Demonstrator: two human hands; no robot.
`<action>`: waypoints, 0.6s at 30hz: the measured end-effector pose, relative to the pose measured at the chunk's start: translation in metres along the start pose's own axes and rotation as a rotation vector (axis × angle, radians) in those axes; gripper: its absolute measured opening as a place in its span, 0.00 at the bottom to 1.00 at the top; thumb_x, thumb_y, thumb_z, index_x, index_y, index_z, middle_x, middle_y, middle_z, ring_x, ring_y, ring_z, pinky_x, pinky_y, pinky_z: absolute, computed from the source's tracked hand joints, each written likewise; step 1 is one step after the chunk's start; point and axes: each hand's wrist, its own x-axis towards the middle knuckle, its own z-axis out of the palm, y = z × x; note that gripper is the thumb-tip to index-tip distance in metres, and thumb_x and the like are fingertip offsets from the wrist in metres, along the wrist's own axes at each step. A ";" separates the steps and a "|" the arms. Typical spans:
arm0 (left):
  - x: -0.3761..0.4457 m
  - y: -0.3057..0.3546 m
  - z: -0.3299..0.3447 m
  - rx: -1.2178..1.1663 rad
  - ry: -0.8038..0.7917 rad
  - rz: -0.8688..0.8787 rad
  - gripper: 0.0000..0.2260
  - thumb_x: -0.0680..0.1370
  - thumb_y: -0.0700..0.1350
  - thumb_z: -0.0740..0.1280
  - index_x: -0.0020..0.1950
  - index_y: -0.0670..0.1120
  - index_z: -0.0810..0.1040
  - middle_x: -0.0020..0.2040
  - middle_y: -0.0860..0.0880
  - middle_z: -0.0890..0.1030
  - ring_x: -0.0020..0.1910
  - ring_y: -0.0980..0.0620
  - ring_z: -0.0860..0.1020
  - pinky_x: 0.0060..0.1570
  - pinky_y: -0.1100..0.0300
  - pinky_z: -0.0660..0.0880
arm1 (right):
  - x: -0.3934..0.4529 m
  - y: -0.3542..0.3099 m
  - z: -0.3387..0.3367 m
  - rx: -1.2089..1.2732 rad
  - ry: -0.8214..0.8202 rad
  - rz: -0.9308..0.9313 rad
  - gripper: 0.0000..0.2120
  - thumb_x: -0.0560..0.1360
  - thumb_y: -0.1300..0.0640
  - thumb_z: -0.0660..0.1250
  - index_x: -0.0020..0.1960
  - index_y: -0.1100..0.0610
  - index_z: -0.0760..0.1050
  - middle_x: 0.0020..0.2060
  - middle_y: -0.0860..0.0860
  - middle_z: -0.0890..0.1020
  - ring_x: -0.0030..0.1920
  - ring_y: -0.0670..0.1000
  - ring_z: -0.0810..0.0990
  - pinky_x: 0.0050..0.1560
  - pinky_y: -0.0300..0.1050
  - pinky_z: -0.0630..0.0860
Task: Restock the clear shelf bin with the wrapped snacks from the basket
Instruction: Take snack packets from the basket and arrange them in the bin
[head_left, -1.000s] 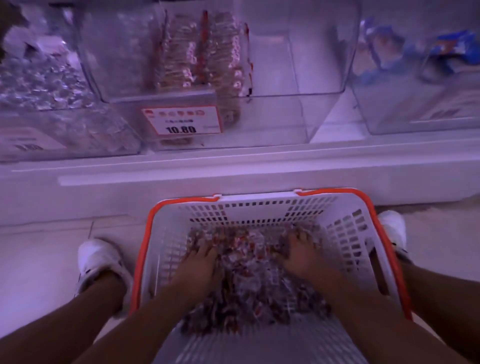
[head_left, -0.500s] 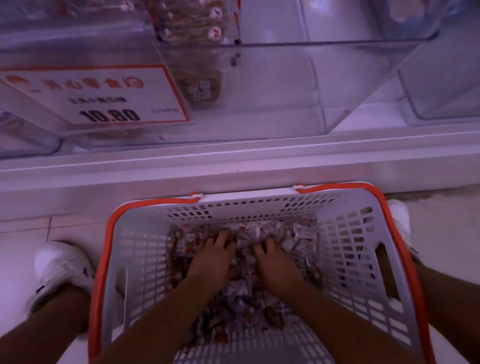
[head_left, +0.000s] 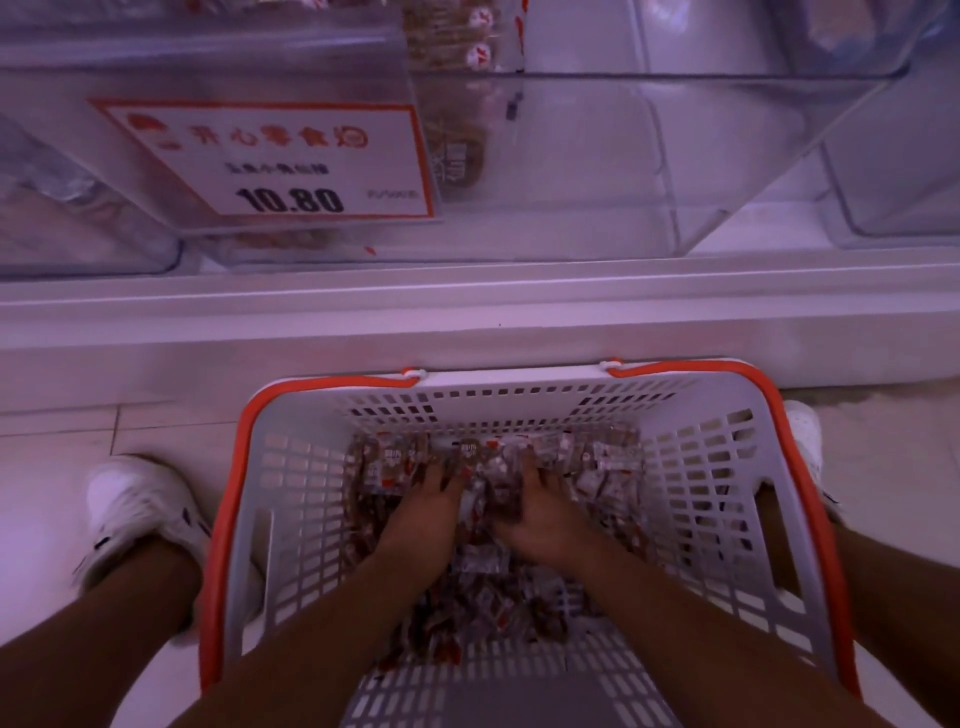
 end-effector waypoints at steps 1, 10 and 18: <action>0.001 0.000 0.000 0.032 -0.002 -0.001 0.37 0.77 0.38 0.67 0.81 0.50 0.52 0.80 0.42 0.54 0.71 0.38 0.69 0.67 0.48 0.71 | 0.002 -0.005 0.001 0.059 0.112 0.016 0.52 0.72 0.36 0.67 0.80 0.54 0.38 0.75 0.61 0.64 0.71 0.63 0.68 0.65 0.52 0.72; -0.008 -0.003 0.025 0.228 -0.094 0.250 0.35 0.73 0.50 0.67 0.78 0.49 0.55 0.78 0.44 0.56 0.73 0.39 0.61 0.72 0.45 0.61 | -0.008 0.002 0.014 0.287 0.427 0.013 0.17 0.72 0.57 0.73 0.60 0.58 0.78 0.51 0.55 0.83 0.52 0.57 0.81 0.55 0.47 0.77; -0.015 -0.004 0.023 -0.111 0.042 -0.001 0.27 0.77 0.48 0.67 0.75 0.49 0.63 0.74 0.44 0.63 0.67 0.40 0.69 0.65 0.48 0.70 | -0.006 0.012 0.015 0.717 0.394 0.113 0.13 0.77 0.66 0.67 0.61 0.63 0.78 0.55 0.62 0.83 0.57 0.60 0.81 0.57 0.42 0.77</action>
